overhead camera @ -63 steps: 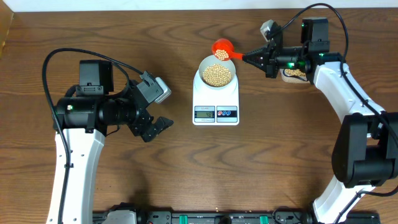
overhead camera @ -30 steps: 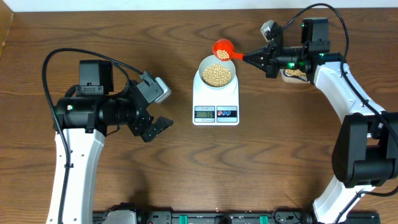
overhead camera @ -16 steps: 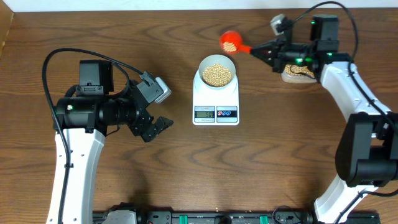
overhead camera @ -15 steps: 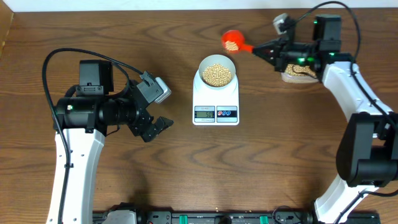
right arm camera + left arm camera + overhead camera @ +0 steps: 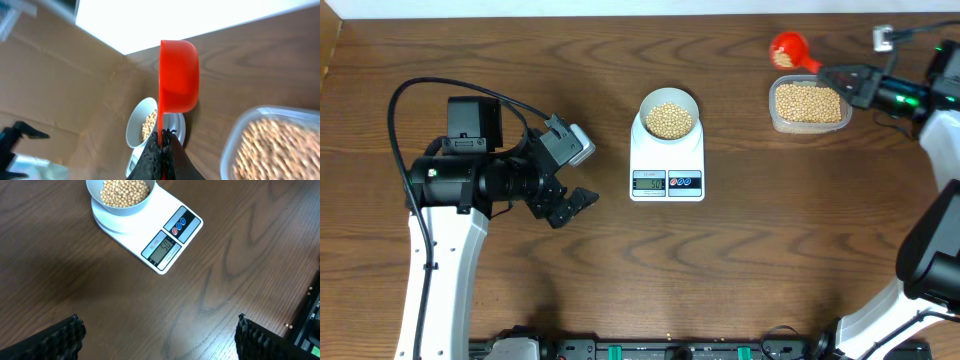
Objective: Scoop item into bowl and weigh 50g on scale
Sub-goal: 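Lift the scoop and carry it right over the bean tub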
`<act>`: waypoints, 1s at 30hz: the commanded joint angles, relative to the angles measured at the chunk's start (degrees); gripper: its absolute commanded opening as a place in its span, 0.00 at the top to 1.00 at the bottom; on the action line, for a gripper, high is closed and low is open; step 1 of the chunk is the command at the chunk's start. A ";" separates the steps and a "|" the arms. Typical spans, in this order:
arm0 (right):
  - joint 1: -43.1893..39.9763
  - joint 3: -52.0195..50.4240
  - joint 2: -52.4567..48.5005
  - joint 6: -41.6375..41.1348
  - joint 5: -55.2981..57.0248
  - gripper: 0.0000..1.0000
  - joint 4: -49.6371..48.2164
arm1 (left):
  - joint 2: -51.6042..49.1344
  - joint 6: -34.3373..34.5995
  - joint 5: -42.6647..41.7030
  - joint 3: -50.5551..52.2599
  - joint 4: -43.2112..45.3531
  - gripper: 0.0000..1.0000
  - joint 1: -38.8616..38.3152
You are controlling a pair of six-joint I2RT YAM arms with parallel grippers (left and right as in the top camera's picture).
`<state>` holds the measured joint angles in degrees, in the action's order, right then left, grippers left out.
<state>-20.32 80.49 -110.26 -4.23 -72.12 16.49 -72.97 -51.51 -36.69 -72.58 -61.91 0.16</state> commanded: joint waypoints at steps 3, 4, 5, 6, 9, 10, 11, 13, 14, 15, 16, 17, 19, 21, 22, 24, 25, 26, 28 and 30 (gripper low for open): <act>-6.56 -0.04 -0.66 1.64 -1.64 0.99 6.69 | -0.33 -0.96 0.28 -1.11 -0.20 0.02 0.20; -7.48 -0.04 -0.66 2.56 -0.87 0.99 8.44 | -0.33 -0.96 0.26 -1.11 -0.20 0.02 0.20; -8.17 -0.04 -0.66 3.52 -0.07 0.99 10.08 | -0.33 -0.96 0.26 -1.11 -0.20 0.02 0.20; -9.09 -0.04 -0.66 5.77 1.66 0.99 12.92 | -0.33 -0.96 0.26 -1.11 -0.20 0.02 0.20; -10.29 -0.04 -0.66 10.71 6.84 0.99 19.28 | -0.33 -0.96 0.28 -1.11 -0.20 0.02 0.20; -10.51 -0.04 -0.66 11.89 7.91 0.98 21.05 | -0.33 -0.96 0.26 -1.11 -0.20 0.02 0.20; -10.71 -0.04 -0.66 13.05 8.61 0.98 22.80 | -0.33 -0.96 0.26 -1.11 -0.20 0.02 0.20; -10.86 -0.04 -0.66 15.28 8.79 0.98 25.51 | -0.33 -0.96 0.26 -1.11 -0.20 0.02 0.20; -10.88 -0.04 -0.66 16.81 8.83 0.99 27.26 | -0.33 -0.96 0.28 -1.11 -0.20 0.02 0.20; -10.88 -0.04 -0.66 17.46 8.85 0.99 28.00 | -0.33 -0.96 0.26 -1.11 -0.20 0.02 0.20; -10.88 -0.04 -0.66 18.12 8.92 0.99 28.59 | -0.33 -0.96 0.26 -1.11 -0.20 0.02 0.20; -10.88 -0.04 -0.66 18.23 9.60 0.99 29.14 | -0.33 -0.96 0.26 -1.11 -0.20 0.02 0.20; -10.88 -0.04 -0.66 18.23 11.93 0.99 29.68 | -0.33 -0.96 0.26 -1.11 -0.20 0.02 0.20; -10.88 -0.04 -0.66 18.25 15.32 0.99 30.25 | -0.33 -0.96 0.28 -1.11 -0.20 0.02 0.20; -10.86 -0.04 -0.66 18.27 16.24 0.99 30.18 | -0.33 -0.96 0.26 -1.11 -0.20 0.02 0.20; -10.86 -0.04 -0.66 18.58 16.74 0.99 29.70 | -0.33 -0.96 0.26 -1.11 -0.20 0.02 0.20; -10.75 -0.04 -0.66 20.00 16.76 0.99 29.27 | -0.33 -0.96 0.26 -1.11 -0.20 0.02 0.20; -10.67 -0.04 -0.66 20.50 16.83 0.99 28.92 | -0.33 -0.96 0.28 -1.11 -0.22 0.02 0.20; -10.25 -0.04 -0.66 20.63 17.84 0.99 27.96 | -0.33 -0.96 0.26 -1.11 -0.20 0.02 0.20; -9.51 -0.04 -0.66 21.35 19.47 0.99 27.45 | -0.33 -0.96 0.26 -1.11 -0.20 0.02 0.20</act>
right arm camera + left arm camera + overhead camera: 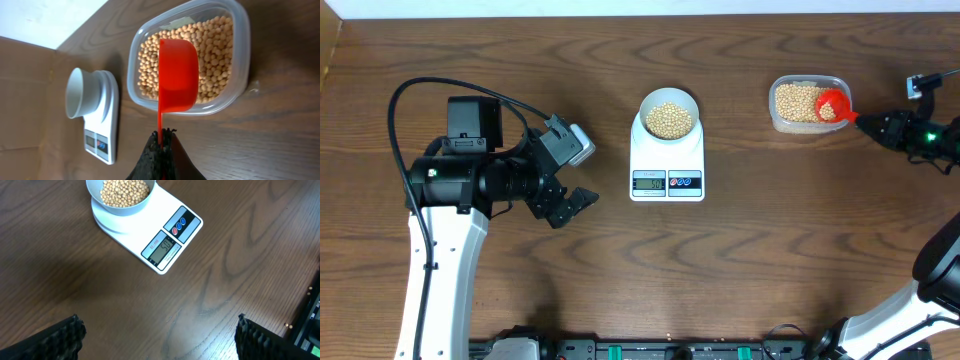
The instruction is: Scoop item into bowl and weigh 50g on scale
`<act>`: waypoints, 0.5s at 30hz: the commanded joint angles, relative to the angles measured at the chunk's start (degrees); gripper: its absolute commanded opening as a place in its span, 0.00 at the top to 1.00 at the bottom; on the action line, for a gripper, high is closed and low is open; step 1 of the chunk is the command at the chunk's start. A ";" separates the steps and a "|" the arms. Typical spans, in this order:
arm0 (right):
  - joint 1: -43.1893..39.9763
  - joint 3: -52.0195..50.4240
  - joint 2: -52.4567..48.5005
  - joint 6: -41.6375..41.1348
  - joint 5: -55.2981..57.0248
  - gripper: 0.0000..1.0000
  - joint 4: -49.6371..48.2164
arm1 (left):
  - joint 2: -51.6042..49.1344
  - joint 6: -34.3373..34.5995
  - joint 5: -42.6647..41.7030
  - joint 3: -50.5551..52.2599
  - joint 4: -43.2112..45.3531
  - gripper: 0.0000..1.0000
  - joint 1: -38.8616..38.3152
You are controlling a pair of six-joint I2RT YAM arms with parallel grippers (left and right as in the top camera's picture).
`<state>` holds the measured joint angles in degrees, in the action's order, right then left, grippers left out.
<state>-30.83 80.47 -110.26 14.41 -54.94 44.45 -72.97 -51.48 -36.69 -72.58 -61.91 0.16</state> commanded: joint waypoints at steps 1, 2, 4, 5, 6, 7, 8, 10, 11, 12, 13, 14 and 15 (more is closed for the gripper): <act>1.92 -0.02 -0.66 4.72 4.22 0.99 -0.50 | -0.33 -0.98 0.26 -1.11 -0.20 0.02 0.20; 2.54 -0.02 -0.66 6.01 5.09 0.99 -0.57 | -0.33 -0.98 0.26 -1.11 -0.20 0.02 0.20; 3.67 -0.02 -0.63 7.85 5.51 0.99 -1.03 | -0.33 -0.98 0.28 -1.11 -0.20 0.02 0.20; 4.37 -0.02 -0.50 8.59 5.53 0.99 -1.42 | -0.33 -0.98 0.26 -1.11 -0.20 0.02 0.20; 5.01 -0.02 -0.28 9.38 5.86 0.99 -1.62 | -0.33 -0.98 0.28 -1.11 -0.22 0.02 0.20; 5.44 -0.02 -0.04 9.81 6.67 0.99 -1.84 | -0.33 -0.98 0.26 -1.11 -0.20 0.02 0.20; 6.05 -0.02 0.42 9.90 8.68 0.99 -2.14 | -0.33 -0.98 0.28 -1.11 -0.20 0.02 0.20; 7.10 0.00 1.66 9.90 13.86 0.99 -2.89 | -0.33 -0.98 0.28 -1.11 -0.22 0.02 0.20; 7.54 0.00 2.29 9.92 15.91 0.98 -3.37 | -0.33 -0.98 0.26 -1.11 -0.20 0.02 0.20; 8.02 -0.02 3.06 9.90 17.81 0.98 -4.04 | -0.33 -0.98 0.28 -1.11 -0.20 0.02 0.20; 8.41 0.00 3.69 9.90 19.19 0.98 -4.70 | -0.33 -0.98 0.28 -1.11 -0.20 0.02 0.20; 8.96 -0.02 4.59 9.90 21.00 0.98 -5.51 | -0.33 -0.98 0.28 -1.11 -0.20 0.02 0.20; 9.31 0.00 5.11 9.92 22.12 0.98 -5.88 | -0.33 -0.98 0.26 -1.11 -0.20 0.02 0.20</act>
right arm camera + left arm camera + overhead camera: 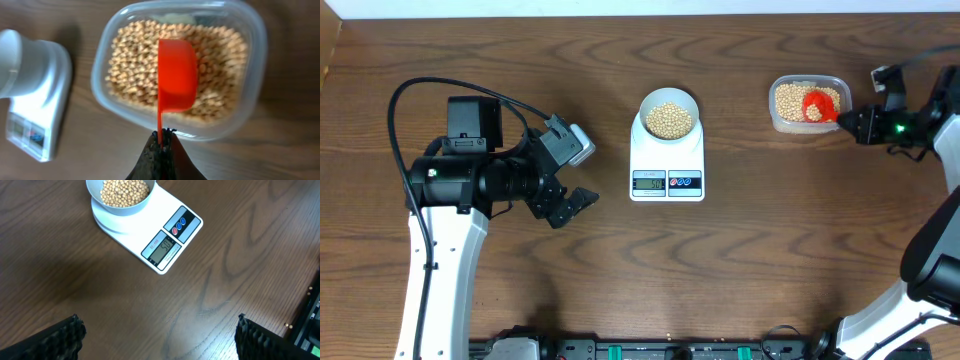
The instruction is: Scoop item into bowl and weigh 50g on scale
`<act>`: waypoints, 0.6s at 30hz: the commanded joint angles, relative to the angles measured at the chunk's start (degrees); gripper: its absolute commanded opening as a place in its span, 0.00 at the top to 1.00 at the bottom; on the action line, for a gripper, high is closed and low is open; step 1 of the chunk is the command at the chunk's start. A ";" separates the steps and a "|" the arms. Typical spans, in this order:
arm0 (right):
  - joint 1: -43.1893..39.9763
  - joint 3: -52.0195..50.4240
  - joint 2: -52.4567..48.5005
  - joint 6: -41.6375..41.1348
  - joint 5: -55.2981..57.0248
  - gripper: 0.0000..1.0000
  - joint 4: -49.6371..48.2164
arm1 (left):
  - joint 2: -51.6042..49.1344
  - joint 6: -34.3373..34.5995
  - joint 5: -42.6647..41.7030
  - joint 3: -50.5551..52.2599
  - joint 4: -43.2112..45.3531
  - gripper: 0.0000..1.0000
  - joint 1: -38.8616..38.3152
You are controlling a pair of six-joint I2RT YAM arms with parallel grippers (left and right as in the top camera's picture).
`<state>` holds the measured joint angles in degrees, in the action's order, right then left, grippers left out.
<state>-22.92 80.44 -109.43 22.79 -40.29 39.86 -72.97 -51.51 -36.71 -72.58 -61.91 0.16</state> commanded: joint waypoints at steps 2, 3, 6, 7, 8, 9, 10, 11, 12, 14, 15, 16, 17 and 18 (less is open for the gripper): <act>2.43 0.00 5.60 1.53 11.41 0.98 -2.21 | -0.33 -0.96 0.28 -1.11 -0.20 0.02 0.20; 2.86 0.02 6.05 1.55 13.11 0.98 -2.45 | -0.33 -0.96 0.31 -1.11 -0.20 0.02 0.20; 4.31 0.00 6.93 1.55 17.73 0.99 -2.58 | -0.33 -0.96 0.31 -1.11 -0.20 0.02 0.20; 4.87 0.02 7.08 1.55 19.41 0.99 -2.58 | -0.33 -0.96 0.28 -1.11 -0.20 0.02 0.20; 5.33 0.02 7.15 1.55 20.70 0.99 -2.60 | -0.33 -0.96 0.28 -1.11 -0.20 0.02 0.20; 5.86 0.00 7.15 1.55 21.86 0.99 -2.60 | -0.33 -0.96 0.28 -1.11 -0.20 0.02 0.20; 6.40 0.00 7.15 1.55 22.77 0.99 -2.64 | -0.33 -0.96 0.31 -1.11 -0.20 0.02 0.20; 7.08 0.02 7.15 1.55 23.43 0.99 -2.82 | -0.33 -0.96 0.31 -1.11 -0.20 0.02 0.20; 7.58 0.00 7.17 1.55 23.71 0.99 -3.04 | -0.33 -0.96 0.31 -1.11 -0.20 0.02 0.20; 8.52 0.02 7.28 1.55 23.96 0.99 -3.89 | -0.33 -0.96 0.28 -1.11 -0.20 0.02 0.20; 8.90 0.02 7.50 1.55 24.17 0.99 -4.39 | -0.33 -0.96 0.31 -1.11 -0.20 0.02 0.20; 9.25 0.02 7.63 1.53 24.61 0.99 -4.90 | -0.33 -0.96 0.31 -1.11 -0.20 0.02 0.20; 9.55 0.02 7.93 1.55 25.16 0.99 -5.44 | -0.33 -0.96 0.31 -1.11 -0.20 0.02 0.20; 9.88 0.02 8.26 1.55 25.94 0.99 -6.01 | -0.33 -0.96 0.31 -1.11 -0.20 0.02 0.20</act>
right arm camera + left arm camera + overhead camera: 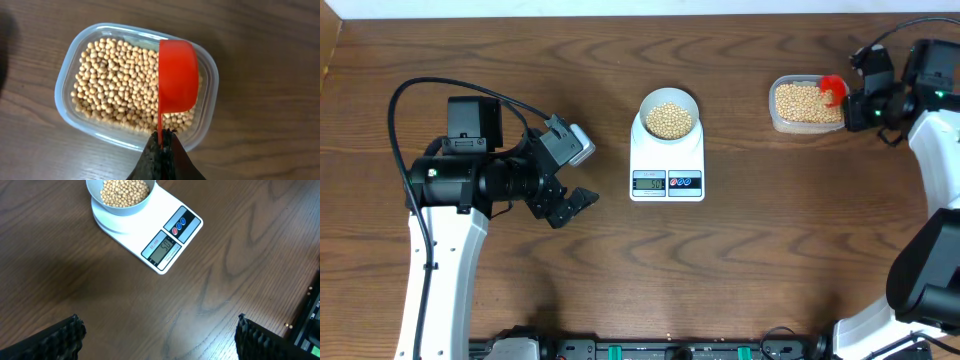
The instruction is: Scoop item into bowl and weigh 50g on scale
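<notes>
A white bowl [669,112] of beige beans stands on the white scale [667,166] at the table's middle; the bowl [120,195] and the scale's display [163,249] also show in the left wrist view. My right gripper [161,137] is shut on the handle of a red scoop [177,75], held edge-on over the right end of a clear tub [95,130] of beans. From overhead the scoop [833,87] sits at the tub's [806,104] right rim. My left gripper [570,205] hangs open left of the scale, nothing between its fingers [62,337].
Bare brown wood lies around the scale and tub. The table's far edge runs just behind the tub. A black rail [650,350] lines the near edge, and the left arm's base [440,240] stands at the left.
The right gripper has turned and shifted, so the scoop now stands at the tub's right end instead of its middle. The left arm, bowl and scale are unchanged.
The right gripper first held the scoop tilted behind and left of the tub. Then the scoop was at the tub's right side, then over its middle, and now at its right rim. The left gripper stayed open and still throughout.
</notes>
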`<act>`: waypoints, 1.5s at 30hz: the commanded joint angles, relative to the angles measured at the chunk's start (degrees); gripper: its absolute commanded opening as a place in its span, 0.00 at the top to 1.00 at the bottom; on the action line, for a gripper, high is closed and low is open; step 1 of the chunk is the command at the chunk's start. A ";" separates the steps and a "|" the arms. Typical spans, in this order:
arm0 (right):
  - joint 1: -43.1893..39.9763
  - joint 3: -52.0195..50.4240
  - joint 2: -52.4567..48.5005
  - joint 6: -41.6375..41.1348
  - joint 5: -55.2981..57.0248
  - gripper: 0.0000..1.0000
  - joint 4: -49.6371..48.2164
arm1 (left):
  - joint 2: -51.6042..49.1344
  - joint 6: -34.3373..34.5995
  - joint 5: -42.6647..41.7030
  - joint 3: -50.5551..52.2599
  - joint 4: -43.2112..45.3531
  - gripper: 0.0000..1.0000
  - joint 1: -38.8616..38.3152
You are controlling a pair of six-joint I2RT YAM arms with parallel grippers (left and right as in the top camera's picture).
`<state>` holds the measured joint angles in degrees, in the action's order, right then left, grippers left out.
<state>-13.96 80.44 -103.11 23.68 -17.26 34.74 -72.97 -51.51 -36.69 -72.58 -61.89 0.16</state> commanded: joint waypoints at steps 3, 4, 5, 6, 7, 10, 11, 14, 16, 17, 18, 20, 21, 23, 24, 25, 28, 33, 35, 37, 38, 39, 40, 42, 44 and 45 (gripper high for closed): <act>1.49 0.00 3.56 0.68 5.55 0.99 -2.27 | -0.33 -0.96 0.26 -1.11 -0.22 0.02 0.20; 1.51 0.02 4.00 0.70 6.16 0.99 -2.45 | -0.33 -0.96 0.26 -1.11 -0.22 0.02 0.20; 1.53 0.02 4.55 0.85 6.56 0.99 -2.47 | -0.33 -0.96 0.28 -1.11 -0.22 0.02 0.20; 1.53 0.02 5.01 0.85 6.91 0.99 -2.38 | -0.33 -0.96 0.28 -1.11 -0.22 0.02 0.20; 1.53 0.02 5.33 0.83 7.06 0.99 -2.29 | -0.33 -0.96 0.26 -1.11 -0.22 0.02 0.20; 1.53 0.02 6.62 0.50 6.91 0.99 -2.01 | -0.33 -0.96 0.28 -1.11 -0.22 0.02 0.20; 1.53 0.02 7.21 0.24 6.69 0.99 -2.01 | -0.33 -0.96 0.28 -1.11 -0.22 0.02 0.20; 1.51 0.02 9.70 -0.13 6.34 0.99 -2.03 | -0.33 -0.96 0.26 -1.11 -0.22 0.02 0.20; 1.40 0.02 12.20 -0.55 6.36 0.99 -2.05 | -0.33 -0.96 0.26 -1.11 -0.22 0.02 0.20; 1.25 0.02 13.20 -1.05 6.34 0.99 -2.05 | -0.33 -0.96 0.28 -1.11 -0.22 0.02 0.20; 1.11 0.00 14.25 -1.79 6.34 0.99 -1.99 | -0.33 -0.96 0.26 -1.11 -0.22 0.02 0.20; 0.28 0.02 17.38 -5.11 6.08 0.99 -1.49 | -0.33 -0.96 0.26 -1.11 -0.22 0.02 0.20; -0.07 0.00 18.40 -6.32 5.95 0.99 -1.03 | -0.33 -0.96 0.26 -1.11 -0.22 0.02 0.20; -1.11 0.00 20.70 -8.92 5.88 0.99 1.09 | -0.33 -0.96 0.26 -1.11 -0.22 0.02 0.20; -1.95 0.02 21.94 -9.68 5.42 0.99 2.75 | -0.33 -0.96 0.26 -1.11 -0.22 0.02 0.20; -2.49 0.02 22.67 -10.01 4.90 0.99 3.87 | -0.33 -0.96 0.28 -1.11 -0.22 0.02 0.20; -6.86 0.02 26.58 -10.01 0.83 0.99 9.88 | -0.33 -0.96 0.26 -1.11 -0.22 0.02 0.20; -17.27 0.00 31.58 -13.40 -9.31 0.99 17.46 | -0.33 -0.96 0.26 -1.11 -0.22 0.02 0.20; -20.41 0.00 31.93 -13.38 -13.40 0.99 20.37 | -0.33 -0.96 0.26 -1.11 -0.22 0.02 0.20; -22.16 -0.04 31.71 -13.40 -15.85 0.99 23.43 | -0.33 -0.96 0.26 -1.11 -0.22 0.02 0.20; -22.49 -0.17 31.50 -13.40 -16.83 0.99 25.20 | -0.33 -0.96 0.28 -1.11 -0.24 0.02 0.20; -22.47 -0.55 31.19 -13.40 -17.49 0.99 26.97 | -0.33 -0.96 0.26 -1.11 -0.22 0.02 0.20; -22.34 -1.09 30.95 -13.44 -18.10 0.99 28.57 | -0.33 -0.96 0.26 -1.11 -0.22 0.02 0.20; -21.94 -2.89 30.71 -15.13 -18.29 0.99 30.38 | -0.33 -0.96 0.26 -1.11 -0.22 0.02 0.20; -21.94 -5.99 30.73 -18.16 -18.32 0.99 30.84 | -0.33 -0.96 0.26 -1.11 -0.22 0.02 0.20; -21.97 -7.43 30.73 -19.23 -18.29 0.99 30.80 | -0.33 -0.96 0.26 -1.11 -0.22 0.02 0.20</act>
<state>-36.10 77.01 -71.81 9.26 -32.49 65.06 -72.97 -51.51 -36.71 -72.58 -61.91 0.16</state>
